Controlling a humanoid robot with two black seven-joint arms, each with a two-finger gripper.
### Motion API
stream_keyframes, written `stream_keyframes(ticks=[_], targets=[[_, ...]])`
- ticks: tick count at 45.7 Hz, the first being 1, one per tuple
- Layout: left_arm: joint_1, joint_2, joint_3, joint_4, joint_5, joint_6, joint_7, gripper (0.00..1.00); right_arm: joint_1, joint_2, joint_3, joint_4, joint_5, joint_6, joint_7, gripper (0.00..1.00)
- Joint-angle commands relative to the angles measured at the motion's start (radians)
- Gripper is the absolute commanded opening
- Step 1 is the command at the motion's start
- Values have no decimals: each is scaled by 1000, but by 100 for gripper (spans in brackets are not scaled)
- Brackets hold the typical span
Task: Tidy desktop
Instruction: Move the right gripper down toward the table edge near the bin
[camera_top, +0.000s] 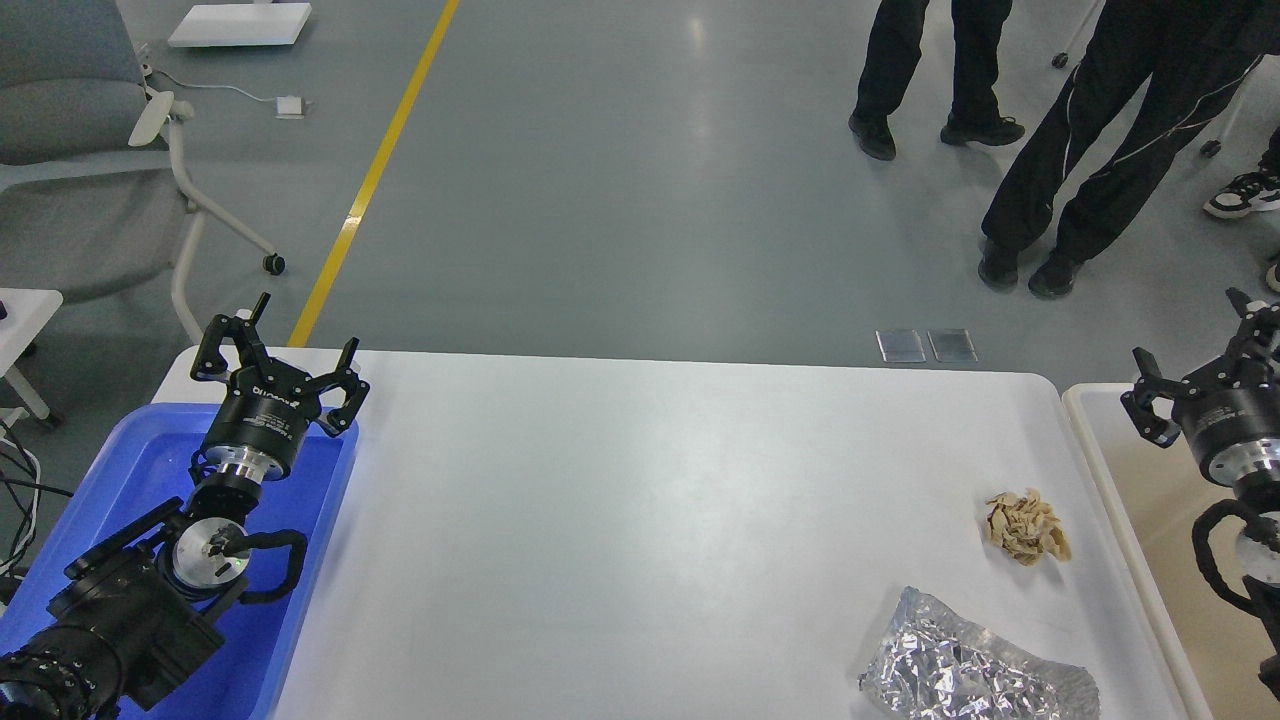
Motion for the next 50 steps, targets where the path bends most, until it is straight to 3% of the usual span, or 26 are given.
stream_keyframes(ticks=[1, 50], targets=[[0, 0, 0, 0, 0, 0, 0, 100, -3, -18, 0, 1, 0, 2, 0, 100], [0, 0, 0, 0, 0, 0, 0, 100, 33, -32, -66, 3, 1, 14, 0, 100]])
